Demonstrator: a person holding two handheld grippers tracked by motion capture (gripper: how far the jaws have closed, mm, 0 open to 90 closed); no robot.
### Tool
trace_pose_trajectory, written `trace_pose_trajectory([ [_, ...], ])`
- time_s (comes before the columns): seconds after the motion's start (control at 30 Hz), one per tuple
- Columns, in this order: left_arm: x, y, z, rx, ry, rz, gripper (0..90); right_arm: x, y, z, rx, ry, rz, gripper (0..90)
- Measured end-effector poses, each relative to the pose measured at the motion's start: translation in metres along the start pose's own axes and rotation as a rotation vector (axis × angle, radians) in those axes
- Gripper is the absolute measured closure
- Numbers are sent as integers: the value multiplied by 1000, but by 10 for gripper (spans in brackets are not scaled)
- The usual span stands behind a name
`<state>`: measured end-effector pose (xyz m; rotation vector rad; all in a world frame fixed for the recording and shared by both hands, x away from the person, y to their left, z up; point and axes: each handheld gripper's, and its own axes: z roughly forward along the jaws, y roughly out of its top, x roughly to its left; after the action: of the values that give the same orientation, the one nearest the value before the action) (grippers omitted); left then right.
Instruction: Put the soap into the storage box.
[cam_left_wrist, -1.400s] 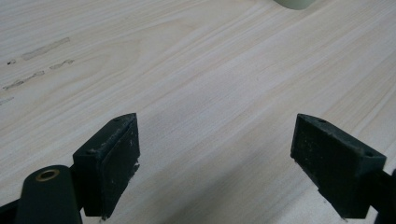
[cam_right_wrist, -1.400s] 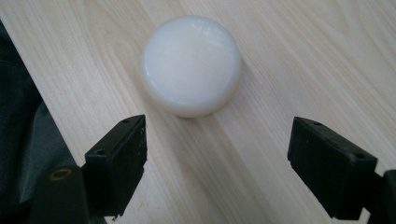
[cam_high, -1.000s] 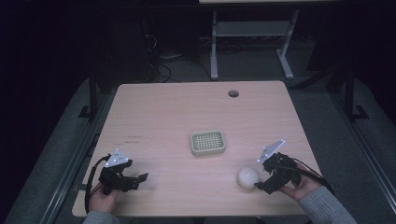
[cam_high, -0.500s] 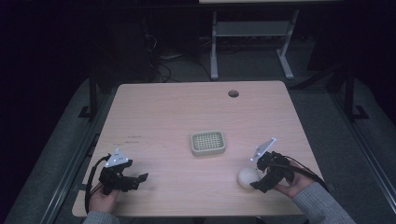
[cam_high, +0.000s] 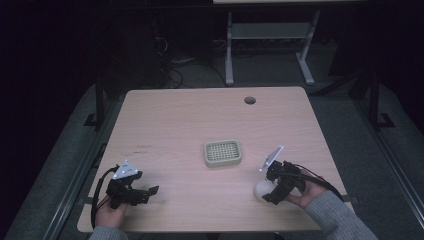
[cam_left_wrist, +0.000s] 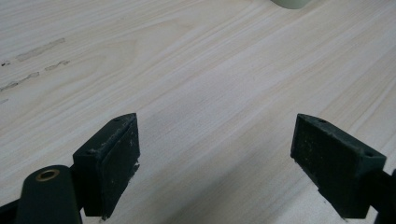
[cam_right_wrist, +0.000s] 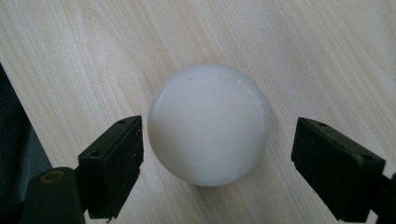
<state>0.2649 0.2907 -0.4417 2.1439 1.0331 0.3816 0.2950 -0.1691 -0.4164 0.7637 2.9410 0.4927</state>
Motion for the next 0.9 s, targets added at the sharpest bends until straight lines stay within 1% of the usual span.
trace_pose_trajectory([
  [0.1,-1,0,0,-2,-3,-7,152,0,1,2,9,-1,-6,159],
  [0.2,-1,0,1,0,-3,-4,153,0,5,8,39,3,-4,153],
  [0.23,-1,0,1,1,-4,-4,153,0,5,9,40,3,-12,153],
  [0.37,-1,0,0,-3,-6,-7,152,0,7,13,53,10,-8,153],
  [0.47,-1,0,0,0,-5,-4,153,1,11,19,72,18,-11,152],
  [0.63,-1,0,0,-2,-6,-4,153,3,14,27,104,15,-22,153],
  [0.8,-1,0,0,-3,-7,-5,152,4,17,29,119,16,-33,157],
  [0.9,-1,0,0,-4,-7,-4,152,4,17,30,126,8,-34,161],
])
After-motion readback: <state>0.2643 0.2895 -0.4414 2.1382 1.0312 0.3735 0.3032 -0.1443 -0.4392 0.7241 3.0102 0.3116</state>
